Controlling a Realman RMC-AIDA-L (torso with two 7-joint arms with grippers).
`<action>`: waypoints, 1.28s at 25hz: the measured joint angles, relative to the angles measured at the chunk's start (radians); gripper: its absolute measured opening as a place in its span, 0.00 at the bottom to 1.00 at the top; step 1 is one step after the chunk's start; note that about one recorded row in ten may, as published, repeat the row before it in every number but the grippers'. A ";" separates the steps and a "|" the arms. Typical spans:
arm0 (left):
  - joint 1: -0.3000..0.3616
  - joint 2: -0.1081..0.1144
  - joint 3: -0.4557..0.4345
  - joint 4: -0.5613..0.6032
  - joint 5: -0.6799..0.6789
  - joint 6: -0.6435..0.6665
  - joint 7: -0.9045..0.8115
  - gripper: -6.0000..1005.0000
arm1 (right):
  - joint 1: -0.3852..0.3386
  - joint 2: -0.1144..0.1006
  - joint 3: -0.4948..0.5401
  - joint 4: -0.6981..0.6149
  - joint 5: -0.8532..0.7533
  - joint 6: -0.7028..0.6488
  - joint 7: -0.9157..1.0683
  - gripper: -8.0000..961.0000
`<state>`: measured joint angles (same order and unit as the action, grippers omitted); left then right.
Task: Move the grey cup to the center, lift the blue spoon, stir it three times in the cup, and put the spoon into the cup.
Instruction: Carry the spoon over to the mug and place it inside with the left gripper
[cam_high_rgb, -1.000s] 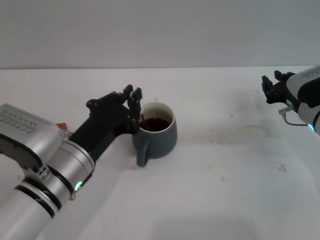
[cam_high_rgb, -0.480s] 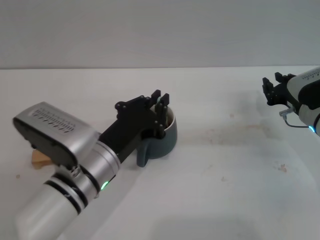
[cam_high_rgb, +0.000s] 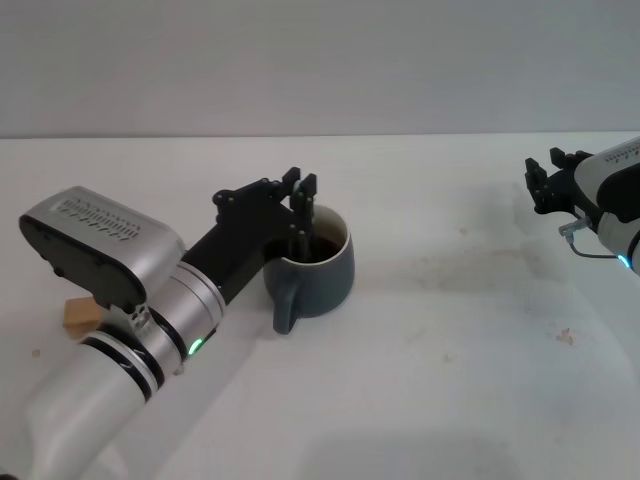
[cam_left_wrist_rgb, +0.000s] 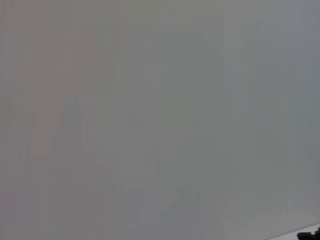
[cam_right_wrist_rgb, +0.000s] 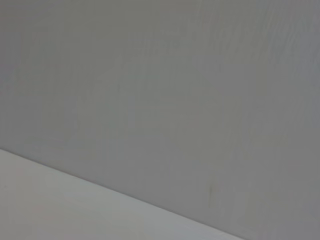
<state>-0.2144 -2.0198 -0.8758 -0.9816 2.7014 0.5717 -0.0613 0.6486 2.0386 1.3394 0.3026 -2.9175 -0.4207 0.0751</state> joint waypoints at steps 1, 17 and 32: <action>0.001 0.000 -0.004 0.002 0.000 0.000 0.000 0.13 | 0.000 0.000 0.000 0.001 0.000 0.000 0.000 0.32; 0.128 0.056 0.018 -0.149 0.000 -0.021 -0.016 0.13 | 0.010 -0.001 -0.011 0.009 0.000 0.001 -0.025 0.32; 0.032 -0.010 0.040 -0.059 0.033 -0.019 -0.018 0.13 | 0.009 -0.001 -0.013 0.010 0.000 0.002 -0.028 0.32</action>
<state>-0.1824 -2.0294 -0.8359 -1.0408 2.7341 0.5532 -0.0796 0.6572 2.0372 1.3260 0.3130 -2.9175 -0.4186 0.0473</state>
